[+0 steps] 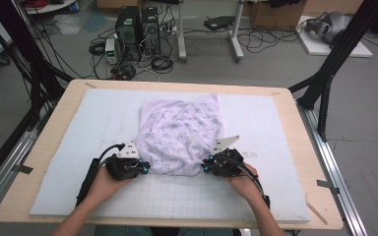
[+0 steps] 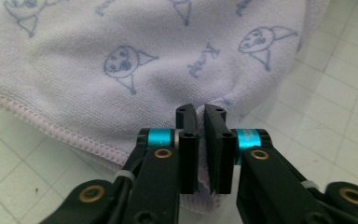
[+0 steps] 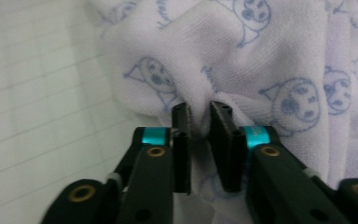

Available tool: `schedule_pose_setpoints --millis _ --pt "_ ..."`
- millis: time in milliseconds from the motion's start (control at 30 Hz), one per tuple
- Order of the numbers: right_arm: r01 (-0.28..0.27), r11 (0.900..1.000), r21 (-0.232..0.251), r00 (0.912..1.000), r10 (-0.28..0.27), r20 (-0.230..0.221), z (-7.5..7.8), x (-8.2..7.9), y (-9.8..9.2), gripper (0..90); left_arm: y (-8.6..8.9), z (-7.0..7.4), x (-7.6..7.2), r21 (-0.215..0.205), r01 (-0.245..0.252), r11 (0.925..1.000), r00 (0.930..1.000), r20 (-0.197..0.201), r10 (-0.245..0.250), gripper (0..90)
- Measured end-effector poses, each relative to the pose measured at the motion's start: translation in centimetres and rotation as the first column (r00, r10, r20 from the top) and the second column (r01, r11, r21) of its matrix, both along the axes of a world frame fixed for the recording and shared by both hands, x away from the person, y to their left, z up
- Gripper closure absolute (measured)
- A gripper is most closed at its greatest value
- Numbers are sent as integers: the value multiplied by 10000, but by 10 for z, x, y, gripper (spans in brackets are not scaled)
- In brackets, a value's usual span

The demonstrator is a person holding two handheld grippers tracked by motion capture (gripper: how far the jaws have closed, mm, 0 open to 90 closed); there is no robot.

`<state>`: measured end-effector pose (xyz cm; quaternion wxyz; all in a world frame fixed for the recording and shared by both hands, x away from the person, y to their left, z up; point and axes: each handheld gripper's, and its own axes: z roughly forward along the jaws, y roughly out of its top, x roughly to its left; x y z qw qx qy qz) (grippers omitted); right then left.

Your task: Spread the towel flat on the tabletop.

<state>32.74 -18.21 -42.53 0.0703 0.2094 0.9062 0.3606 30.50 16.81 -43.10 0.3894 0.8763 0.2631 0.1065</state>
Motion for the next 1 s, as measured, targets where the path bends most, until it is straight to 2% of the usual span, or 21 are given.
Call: schedule_pose_setpoints --millis 67,200,267,400,500,600,667,733,767,833,867,900,967,1000 --pt "-109 9996 278 9999 112 -106 8 -4 -5 833 6 8 -5 -204 -28 9998 9999 129 31 858" --pt "-390 9979 509 9992 386 84 31 -13 -12 842 23 33 -14 -831 -201 9963 9990 391 234 861" --pt "-582 9967 567 9979 566 300 45 -18 -14 843 30 47 -18 -1235 -143 9922 9994 290 180 862" --pt "-964 9920 819 9938 915 626 73 -26 -13 844 35 74 -26 -1265 79 9919 9983 591 -4 861" --pt "-993 9913 869 9917 915 902 88 -23 -13 844 36 83 -20 -1341 29 9910 9980 633 56 860" --pt "-794 9923 953 9943 720 780 87 -7 -11 844 32 75 -3 -1028 -358 9941 9974 580 419 858" --pt "-469 9954 841 9977 426 528 77 8 -10 843 28 65 12 -793 -748 9940 9946 661 801 858" --pt "-69 9969 785 9999 57 160 64 25 -9 842 24 55 29 -770 -1131 9906 9919 485 1170 858" --pt "125 9971 755 9999 -122 -37 57 35 -8 842 21 49 37 -571 -1292 9900 9895 582 1325 858" --pt "465 9977 492 9982 -446 -401 43 50 -6 842 18 38 52 -580 -1540 9864 9875 259 1557 858" --pt "659 9967 475 9967 -635 -514 37 57 -6 842 16 32 58 -379 -1696 9848 9848 310 1708 857" --pt "804 9957 450 9950 -775 -632 31 63 -6 842 16 26 65 -372 -1840 9822 9826 184 1848 857" --pt "1114 9926 490 9908 -1071 -827 21 73 -5 839 15 17 75 -383 -2161 9756 9764 -48 2161 855" --pt "1178 9918 491 9892 -1128 -937 18 76 -4 838 15 11 81 -336 -2421 9697 9701 -269 2413 852"
